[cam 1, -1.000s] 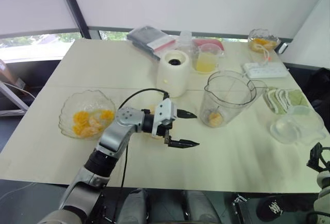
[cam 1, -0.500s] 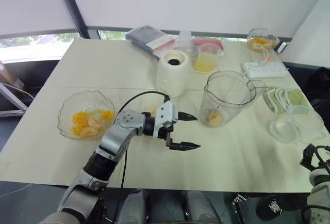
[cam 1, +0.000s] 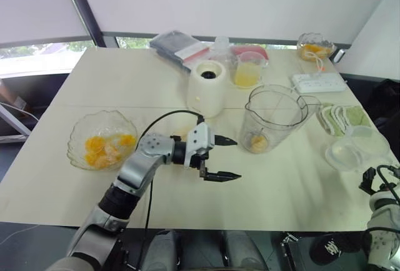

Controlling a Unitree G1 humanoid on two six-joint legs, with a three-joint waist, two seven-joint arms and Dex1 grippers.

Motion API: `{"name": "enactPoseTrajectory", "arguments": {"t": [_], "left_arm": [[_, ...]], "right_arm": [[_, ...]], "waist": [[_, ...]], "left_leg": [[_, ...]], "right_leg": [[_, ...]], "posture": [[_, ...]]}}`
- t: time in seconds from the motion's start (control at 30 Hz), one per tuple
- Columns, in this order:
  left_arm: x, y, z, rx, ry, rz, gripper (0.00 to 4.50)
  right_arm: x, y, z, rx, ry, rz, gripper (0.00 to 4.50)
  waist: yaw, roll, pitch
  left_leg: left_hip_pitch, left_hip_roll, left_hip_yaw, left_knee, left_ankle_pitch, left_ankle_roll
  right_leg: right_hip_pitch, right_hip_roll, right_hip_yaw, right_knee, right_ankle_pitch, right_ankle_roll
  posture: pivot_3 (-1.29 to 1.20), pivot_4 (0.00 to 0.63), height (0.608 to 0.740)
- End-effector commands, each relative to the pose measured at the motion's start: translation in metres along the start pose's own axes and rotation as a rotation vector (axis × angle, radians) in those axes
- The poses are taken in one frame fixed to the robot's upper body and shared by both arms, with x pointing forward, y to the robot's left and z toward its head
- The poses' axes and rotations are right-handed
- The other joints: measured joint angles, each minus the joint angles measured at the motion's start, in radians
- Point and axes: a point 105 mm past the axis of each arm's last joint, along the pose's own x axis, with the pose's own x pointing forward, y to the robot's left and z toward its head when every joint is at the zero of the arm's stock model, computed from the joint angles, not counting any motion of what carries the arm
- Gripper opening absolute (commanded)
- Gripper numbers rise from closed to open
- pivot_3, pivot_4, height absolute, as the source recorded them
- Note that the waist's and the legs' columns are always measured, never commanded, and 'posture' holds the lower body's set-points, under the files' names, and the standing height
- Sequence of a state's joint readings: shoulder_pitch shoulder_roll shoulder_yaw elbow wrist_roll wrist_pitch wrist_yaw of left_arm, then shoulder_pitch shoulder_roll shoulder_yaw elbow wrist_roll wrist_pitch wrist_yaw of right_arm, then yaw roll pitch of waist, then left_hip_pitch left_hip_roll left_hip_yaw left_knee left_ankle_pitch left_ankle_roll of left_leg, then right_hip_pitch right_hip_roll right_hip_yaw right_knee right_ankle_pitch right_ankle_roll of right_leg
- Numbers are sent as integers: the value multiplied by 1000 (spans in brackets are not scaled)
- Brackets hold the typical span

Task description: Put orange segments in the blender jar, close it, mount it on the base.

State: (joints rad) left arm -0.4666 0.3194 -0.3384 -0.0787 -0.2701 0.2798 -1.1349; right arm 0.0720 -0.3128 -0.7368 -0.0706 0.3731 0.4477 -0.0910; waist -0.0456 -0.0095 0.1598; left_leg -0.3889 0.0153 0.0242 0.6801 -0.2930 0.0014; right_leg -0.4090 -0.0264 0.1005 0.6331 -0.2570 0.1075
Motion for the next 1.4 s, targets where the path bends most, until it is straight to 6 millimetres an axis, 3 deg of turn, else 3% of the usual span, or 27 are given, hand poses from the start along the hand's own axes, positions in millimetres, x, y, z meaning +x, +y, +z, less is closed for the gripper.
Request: {"name": "enactPoseTrajectory", "arguments": {"t": [0.03,1.27,1.4], "left_arm": [[0,-2,10,33,-26,-3,4473],[-5,-1,14,62,2,23,4473],[-7,0,14,65,5,27,4500]], "right_arm": [[5,0,15,-13,-55,5,4500],[56,-7,23,-25,-68,-30,4500],[58,-5,22,-22,-68,-30,3159]], "waist": [[0,0,0],[-14,0,1],[-22,0,2]], "left_leg": [[0,0,0,0,0,0],[-1,0,1,-1,0,0],[-1,0,1,-1,0,0]], "right_leg": [[0,0,0,0,0,0],[0,0,1,-2,0,0],[0,0,1,-3,0,0]], "posture": [[0,150,740],[0,150,740],[0,150,740]]}}
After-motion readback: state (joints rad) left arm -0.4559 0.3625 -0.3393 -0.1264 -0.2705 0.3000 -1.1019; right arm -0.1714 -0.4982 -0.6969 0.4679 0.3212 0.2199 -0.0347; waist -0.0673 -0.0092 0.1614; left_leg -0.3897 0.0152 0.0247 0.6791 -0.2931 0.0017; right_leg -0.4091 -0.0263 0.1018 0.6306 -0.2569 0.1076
